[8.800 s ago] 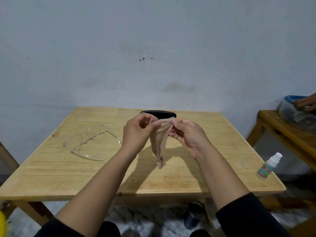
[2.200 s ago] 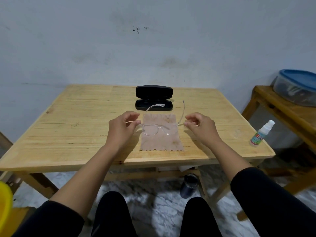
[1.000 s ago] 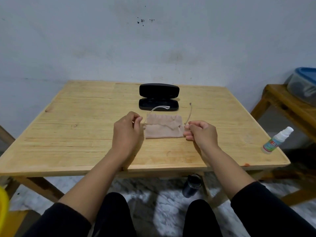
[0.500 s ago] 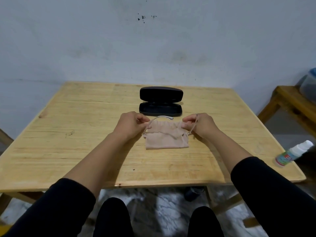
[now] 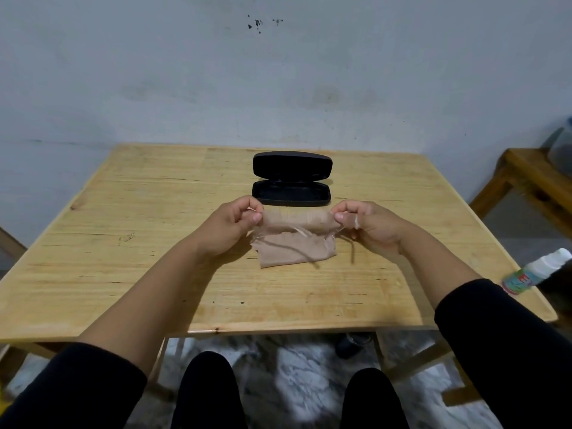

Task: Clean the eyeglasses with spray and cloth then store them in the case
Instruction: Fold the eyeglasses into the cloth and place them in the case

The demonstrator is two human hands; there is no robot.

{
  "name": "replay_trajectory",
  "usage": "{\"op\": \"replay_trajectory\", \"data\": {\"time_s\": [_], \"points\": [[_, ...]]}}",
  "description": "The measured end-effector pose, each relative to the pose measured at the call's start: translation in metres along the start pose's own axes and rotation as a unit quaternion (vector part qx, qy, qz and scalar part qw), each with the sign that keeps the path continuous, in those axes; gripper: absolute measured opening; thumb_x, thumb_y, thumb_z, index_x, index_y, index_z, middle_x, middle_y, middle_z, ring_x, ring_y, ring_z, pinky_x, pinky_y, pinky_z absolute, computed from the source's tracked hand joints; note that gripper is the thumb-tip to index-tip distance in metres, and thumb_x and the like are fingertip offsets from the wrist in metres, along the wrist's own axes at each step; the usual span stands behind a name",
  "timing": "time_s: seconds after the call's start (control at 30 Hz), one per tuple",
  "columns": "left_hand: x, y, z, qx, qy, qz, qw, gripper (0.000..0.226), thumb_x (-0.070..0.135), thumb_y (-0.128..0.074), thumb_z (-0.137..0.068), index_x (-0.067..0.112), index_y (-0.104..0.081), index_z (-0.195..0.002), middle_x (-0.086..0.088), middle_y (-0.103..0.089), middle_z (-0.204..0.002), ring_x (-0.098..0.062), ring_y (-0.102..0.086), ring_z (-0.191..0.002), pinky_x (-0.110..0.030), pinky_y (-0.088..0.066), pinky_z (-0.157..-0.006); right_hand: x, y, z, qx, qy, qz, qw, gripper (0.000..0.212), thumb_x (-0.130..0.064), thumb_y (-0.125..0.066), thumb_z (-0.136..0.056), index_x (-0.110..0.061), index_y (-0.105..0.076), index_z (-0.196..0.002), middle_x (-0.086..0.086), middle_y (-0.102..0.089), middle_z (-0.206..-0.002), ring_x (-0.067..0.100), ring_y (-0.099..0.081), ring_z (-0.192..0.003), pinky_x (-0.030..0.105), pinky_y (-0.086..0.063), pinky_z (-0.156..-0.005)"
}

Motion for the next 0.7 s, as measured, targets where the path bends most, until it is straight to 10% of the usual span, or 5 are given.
{"op": "replay_trajectory", "data": {"time_s": [0.13, 0.33, 0.7], "points": [[-0.002, -0.008, 0.01, -0.045, 0.01, 0.033, 0.998, 0.031, 0.013, -0.028, -0.101, -0.004, -0.053, -0.107, -0.002, -0.065, -0.068, -0.004, -0.059, -0.064, -0.011, -0.045, -0.061, -0.003, -0.01, 0.005, 0.002, -0.025, 0.043, 0.999, 0.031, -0.028, -0.039, -0.1, -0.008, -0.062, -0.092, 0.001, -0.074, -0.075, 0.005, -0.057, -0.063, 0.016, -0.041, -0.059], [-0.012, 0.004, 0.016, 0.026, -0.012, -0.073, 0.997, 0.037, 0.055, -0.035, -0.092, 0.032, -0.063, -0.102, 0.014, -0.071, -0.09, -0.006, -0.062, -0.095, -0.025, -0.045, -0.082, 0.004, -0.008, 0.011, 0.082, 0.002, -0.006, 0.997, 0.021, -0.015, -0.046, -0.097, -0.01, -0.065, -0.088, 0.009, -0.073, -0.084, 0.021, -0.057, -0.083, 0.025, -0.038, -0.066], [-0.014, 0.001, 0.031, 0.119, -0.002, -0.109, 0.987, 0.009, 0.022, -0.064, -0.086, 0.029, -0.069, -0.089, 0.012, -0.07, -0.09, -0.002, -0.06, -0.089, -0.021, -0.042, -0.072, 0.01, -0.014, 0.04, 0.168, 0.073, -0.004, 0.983, 0.015, 0.001, -0.066, -0.081, -0.013, -0.07, -0.083, 0.008, -0.072, -0.091, 0.016, -0.064, -0.081, 0.014, -0.051, -0.063]]}}
Point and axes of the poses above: each hand's wrist, its own z-axis away from the middle knuckle, its own y-axis out of the back of the hand, x = y × z, the point moved 2 cm from there along -z, towards the middle knuckle
